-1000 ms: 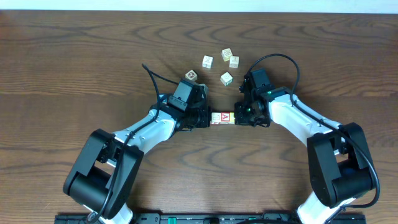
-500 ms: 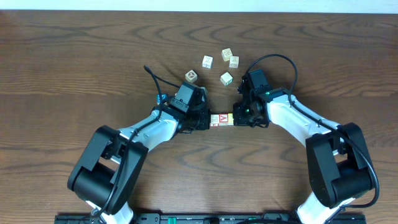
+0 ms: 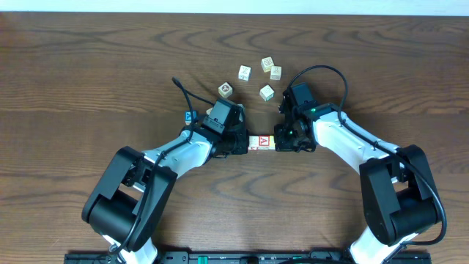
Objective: Lift 3 blocks
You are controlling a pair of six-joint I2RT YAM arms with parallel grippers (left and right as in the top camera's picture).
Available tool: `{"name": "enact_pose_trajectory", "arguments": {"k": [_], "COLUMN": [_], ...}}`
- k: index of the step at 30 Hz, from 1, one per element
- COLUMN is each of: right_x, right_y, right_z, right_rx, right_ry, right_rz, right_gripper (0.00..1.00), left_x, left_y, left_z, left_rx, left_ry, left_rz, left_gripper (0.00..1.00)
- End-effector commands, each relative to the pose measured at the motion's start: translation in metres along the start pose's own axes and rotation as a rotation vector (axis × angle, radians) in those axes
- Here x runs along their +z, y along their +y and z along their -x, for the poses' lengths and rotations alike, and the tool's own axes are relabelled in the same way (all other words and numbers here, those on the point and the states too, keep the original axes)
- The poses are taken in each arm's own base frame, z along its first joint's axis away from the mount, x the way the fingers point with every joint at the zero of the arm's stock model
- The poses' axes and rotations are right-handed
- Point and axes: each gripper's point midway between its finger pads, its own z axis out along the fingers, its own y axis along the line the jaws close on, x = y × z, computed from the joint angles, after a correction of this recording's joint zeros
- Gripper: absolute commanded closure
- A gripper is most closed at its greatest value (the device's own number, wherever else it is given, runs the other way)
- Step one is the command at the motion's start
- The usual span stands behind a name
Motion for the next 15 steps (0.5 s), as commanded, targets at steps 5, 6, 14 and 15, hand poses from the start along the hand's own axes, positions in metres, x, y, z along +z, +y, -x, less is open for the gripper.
{"name": "enact_pose_trajectory", "arguments": {"k": [5, 6, 14, 15], "right_x": [-0.008, -0.009, -0.015, -0.017], "right_y": [-0.021, -0.026, -0.042, -0.042], "right_z": [0.012, 0.012, 0.026, 0.034], "right_rx": [0.004, 0.007, 0.008, 0.007], "right_ry": [-0.042, -0.043, -0.108, -0.137], "right_rz": [-0.097, -0.12, -0.222, -0.228], "right_gripper": [0.99, 0.99, 0.99, 0.99], "left_x": [-0.003, -0.003, -0.011, -0.015], "left_y": [0.021, 0.023, 0.032, 0.031], "left_z": [0.013, 0.015, 0.029, 0.034], "left_rx": [-0.021, -0.022, -0.001, 0.013], "left_ry": [-0.028, -0.031, -0.069, -0.085], "left_rz": [0.035, 0.037, 0.04, 0.037], "left_gripper": [0.92, 0.93, 0.92, 0.93]}}
